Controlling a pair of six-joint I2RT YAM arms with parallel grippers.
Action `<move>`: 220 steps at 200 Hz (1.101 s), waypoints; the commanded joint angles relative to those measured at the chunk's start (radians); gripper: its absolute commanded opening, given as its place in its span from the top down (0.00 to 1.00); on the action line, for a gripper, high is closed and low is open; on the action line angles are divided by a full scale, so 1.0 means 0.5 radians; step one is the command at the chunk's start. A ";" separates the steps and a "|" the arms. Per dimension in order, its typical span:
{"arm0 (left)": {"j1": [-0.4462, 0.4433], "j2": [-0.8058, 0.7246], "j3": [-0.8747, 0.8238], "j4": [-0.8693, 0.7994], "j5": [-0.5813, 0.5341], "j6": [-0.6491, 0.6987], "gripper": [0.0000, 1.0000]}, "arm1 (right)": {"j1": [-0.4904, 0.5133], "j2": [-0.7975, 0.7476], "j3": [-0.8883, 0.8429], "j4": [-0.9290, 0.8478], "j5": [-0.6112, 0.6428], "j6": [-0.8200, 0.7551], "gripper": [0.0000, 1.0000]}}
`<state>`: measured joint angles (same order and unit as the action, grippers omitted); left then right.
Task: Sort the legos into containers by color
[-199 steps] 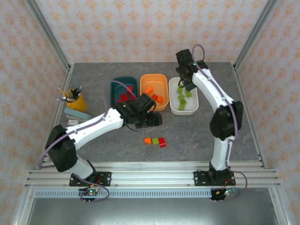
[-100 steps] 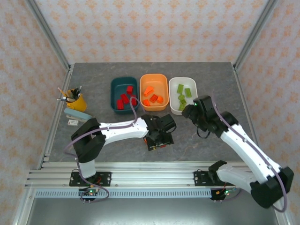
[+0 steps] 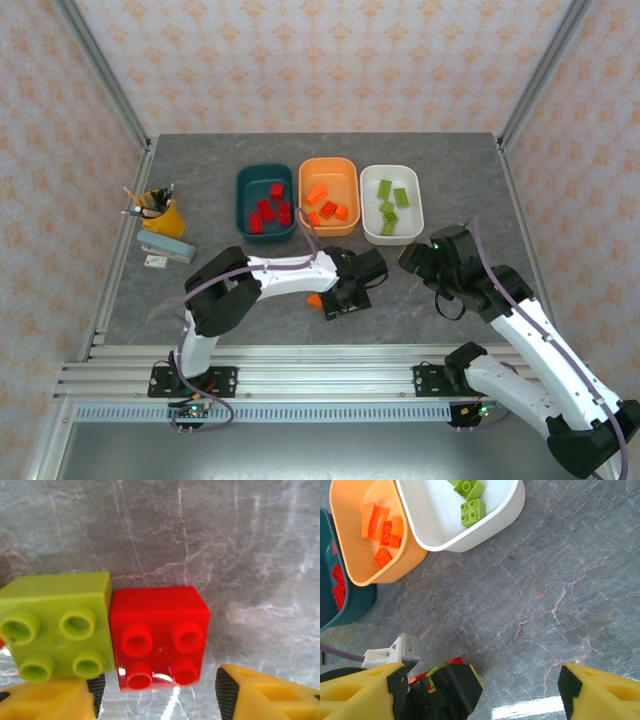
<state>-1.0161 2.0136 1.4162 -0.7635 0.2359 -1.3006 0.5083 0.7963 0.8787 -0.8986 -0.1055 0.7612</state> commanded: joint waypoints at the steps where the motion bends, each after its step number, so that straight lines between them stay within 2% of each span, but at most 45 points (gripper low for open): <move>1: 0.024 0.022 0.087 -0.184 -0.180 0.077 0.41 | 0.011 -0.007 0.031 -0.051 0.017 -0.024 0.20; 49: 0.086 0.106 0.158 -0.193 -0.254 0.231 0.54 | 0.011 -0.019 0.047 -0.056 0.002 -0.028 0.21; 86: 0.106 0.151 0.182 -0.137 -0.233 0.330 0.68 | 0.011 -0.054 -0.040 0.139 -0.266 -0.050 0.21; 113: 0.108 0.140 0.201 -0.149 -0.217 0.375 0.79 | 0.011 -0.087 -0.054 0.057 -0.288 -0.053 0.21; 150: 0.093 -0.002 0.322 -0.279 -0.282 0.474 0.80 | 0.013 -0.177 -0.002 -0.126 -0.170 -0.079 0.21; 170: 0.120 -0.121 0.415 -0.379 -0.331 0.525 0.81 | 0.012 -0.205 0.032 -0.104 -0.184 -0.136 0.21; 191: 0.219 -0.244 0.467 -0.455 -0.328 0.587 0.81 | 0.014 -0.201 0.013 0.131 -0.404 -0.232 0.21; 220: 0.464 -0.357 0.557 -0.551 -0.358 0.786 0.80 | 0.013 -0.059 -0.071 0.551 -0.726 -0.282 0.20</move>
<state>-0.8886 1.9053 1.6402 -0.9440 0.1219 -1.0134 0.5083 0.7136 0.8612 -0.8185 -0.3283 0.6712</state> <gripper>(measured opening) 0.287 0.797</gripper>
